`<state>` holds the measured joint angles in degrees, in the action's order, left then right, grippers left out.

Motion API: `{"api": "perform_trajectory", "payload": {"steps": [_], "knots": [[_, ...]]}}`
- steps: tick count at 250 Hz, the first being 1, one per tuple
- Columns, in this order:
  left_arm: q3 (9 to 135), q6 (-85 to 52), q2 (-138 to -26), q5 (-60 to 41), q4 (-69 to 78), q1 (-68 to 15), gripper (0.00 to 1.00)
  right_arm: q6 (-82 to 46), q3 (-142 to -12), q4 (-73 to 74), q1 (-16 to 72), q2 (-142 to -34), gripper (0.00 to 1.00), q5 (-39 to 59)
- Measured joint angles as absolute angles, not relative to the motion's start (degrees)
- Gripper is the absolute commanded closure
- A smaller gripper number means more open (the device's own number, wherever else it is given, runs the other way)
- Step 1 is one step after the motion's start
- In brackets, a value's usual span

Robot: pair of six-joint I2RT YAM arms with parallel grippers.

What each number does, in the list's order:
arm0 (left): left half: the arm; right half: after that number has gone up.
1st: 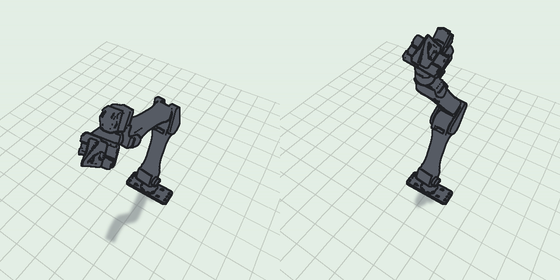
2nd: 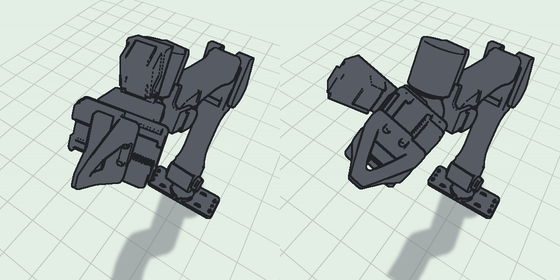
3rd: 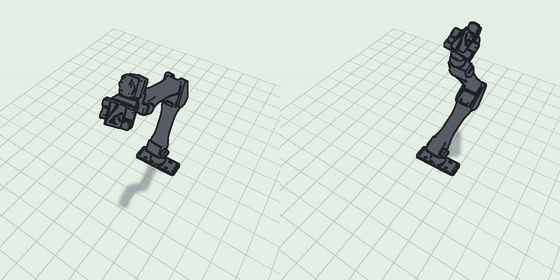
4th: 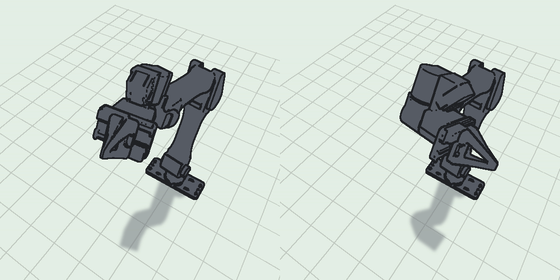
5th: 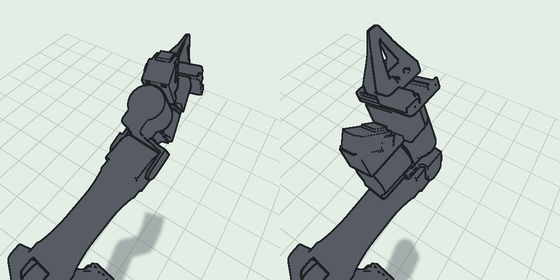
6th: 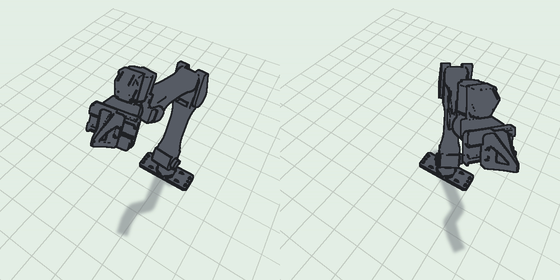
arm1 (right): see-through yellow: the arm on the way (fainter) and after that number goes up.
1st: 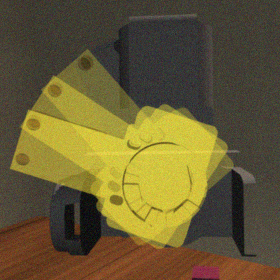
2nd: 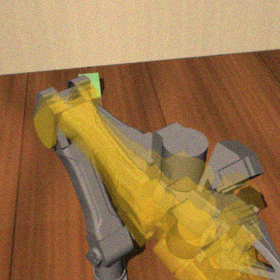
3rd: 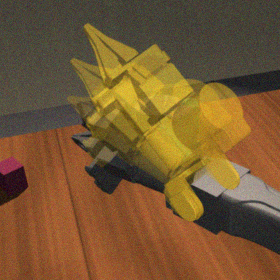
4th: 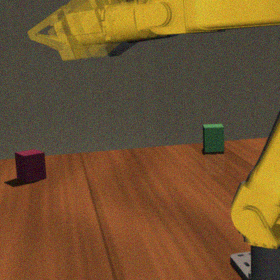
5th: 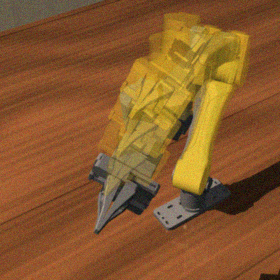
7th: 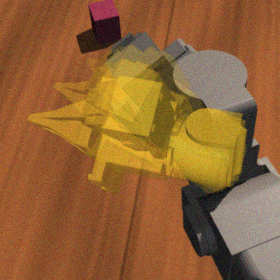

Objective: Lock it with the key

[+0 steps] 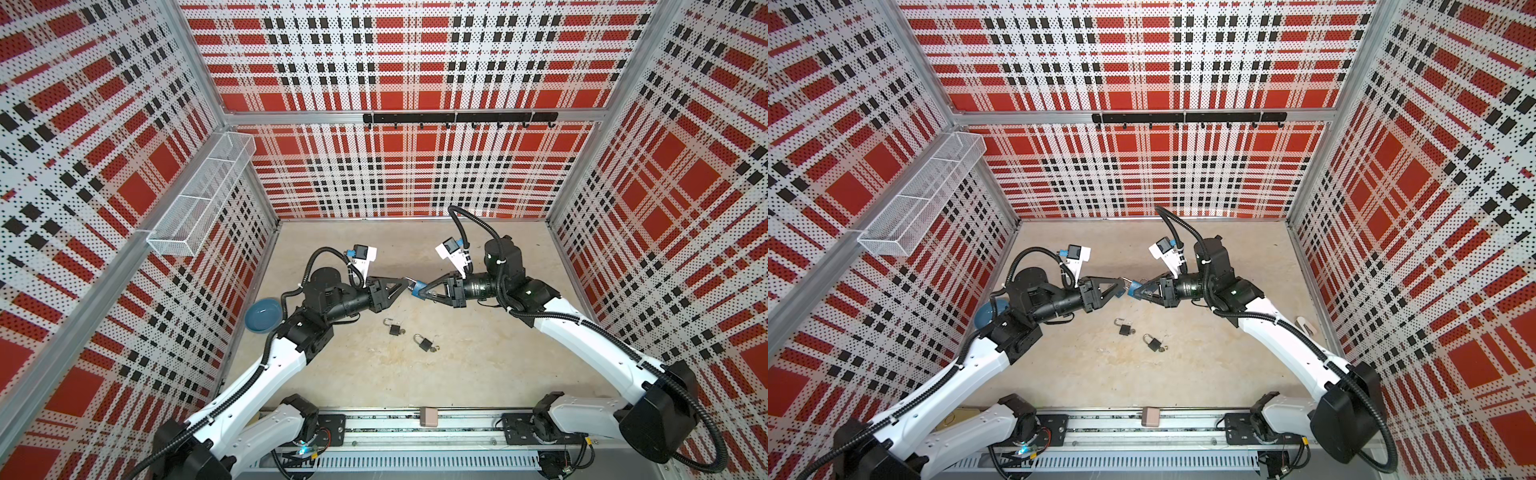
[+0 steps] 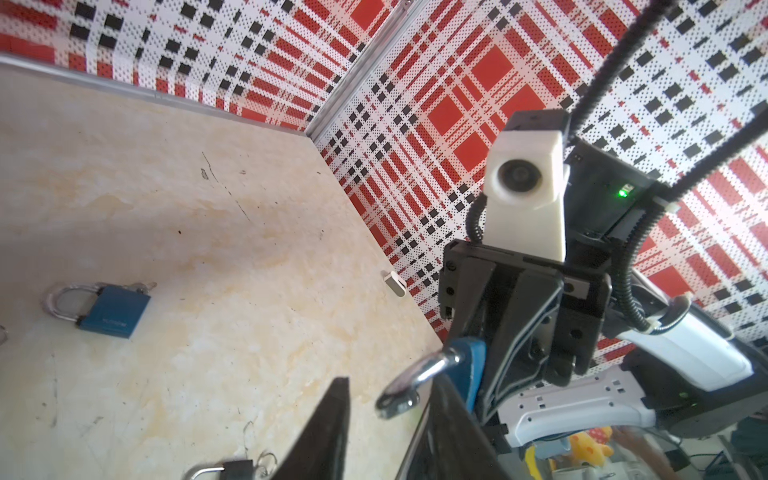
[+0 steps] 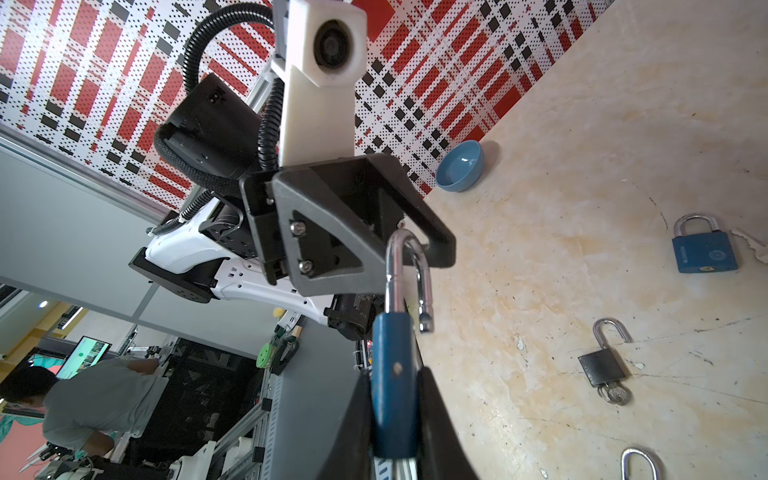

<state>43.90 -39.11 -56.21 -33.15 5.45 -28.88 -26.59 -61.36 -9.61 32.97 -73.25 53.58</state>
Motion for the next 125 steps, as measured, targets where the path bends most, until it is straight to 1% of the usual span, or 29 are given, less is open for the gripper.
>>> {"api": "perform_trajectory", "payload": {"steps": [39,86,113,125], "knots": [[43.9,-39.6,-55.0,-33.3,6.2,-28.2,0.47,-26.6,-61.4,-9.5,33.0,-73.5,1.0,53.8],[43.9,-40.3,-55.5,-33.6,7.8,-28.1,0.47,-26.9,-61.4,-9.0,33.0,-73.9,1.0,54.5],[43.9,-41.0,-56.7,-34.2,9.2,-28.1,0.5,-27.1,-61.4,-8.9,33.0,-74.0,1.0,54.9],[43.9,-41.3,-57.3,-34.4,9.8,-28.1,0.54,-27.4,-61.4,-8.8,33.0,-74.0,1.0,55.0]]}}
